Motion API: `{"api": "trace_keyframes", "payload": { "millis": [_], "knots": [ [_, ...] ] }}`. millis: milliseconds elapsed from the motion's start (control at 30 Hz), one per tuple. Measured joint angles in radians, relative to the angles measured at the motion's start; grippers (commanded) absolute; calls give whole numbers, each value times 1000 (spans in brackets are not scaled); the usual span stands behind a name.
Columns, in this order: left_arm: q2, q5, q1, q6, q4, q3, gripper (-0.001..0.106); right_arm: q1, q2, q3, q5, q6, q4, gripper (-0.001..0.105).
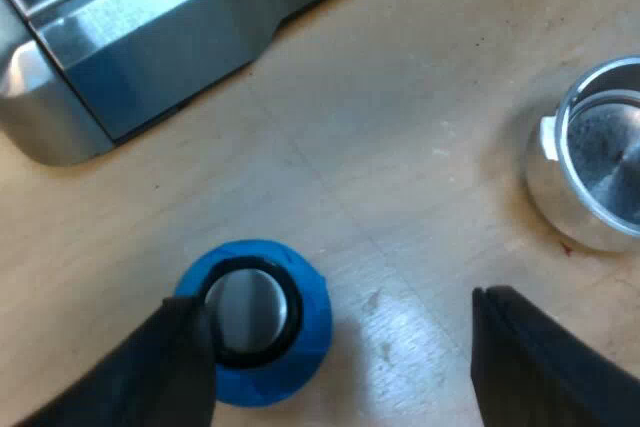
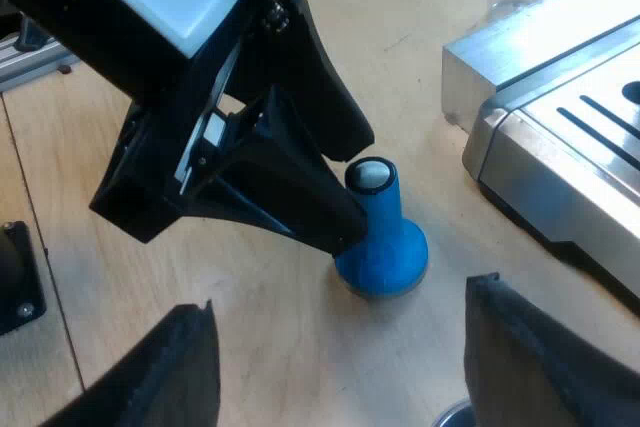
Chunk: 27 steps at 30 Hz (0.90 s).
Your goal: Grind coffee beans and then tamp
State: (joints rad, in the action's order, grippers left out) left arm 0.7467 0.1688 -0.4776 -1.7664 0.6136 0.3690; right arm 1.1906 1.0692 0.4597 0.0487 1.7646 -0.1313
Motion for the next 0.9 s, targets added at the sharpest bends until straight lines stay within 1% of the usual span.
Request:
{"api": "trace_keyframes", "payload": {
  "millis": [67,133,400,567,900],
  "knots": [
    [2,-13,0,-3,0,1,58,0,0,0,0,0,0,55],
    [2,-48,0,-3,4,3,58,0,0,0,0,0,0,55],
    [17,-52,0,-3,-1,3,58,0,0,0,0,0,0,55],
    [80,-55,0,-3,-17,3,58,0,0,0,0,-15,0,55],
    [169,-58,0,-3,-58,3,58,0,0,0,0,-15,0,55]
  ]
}}
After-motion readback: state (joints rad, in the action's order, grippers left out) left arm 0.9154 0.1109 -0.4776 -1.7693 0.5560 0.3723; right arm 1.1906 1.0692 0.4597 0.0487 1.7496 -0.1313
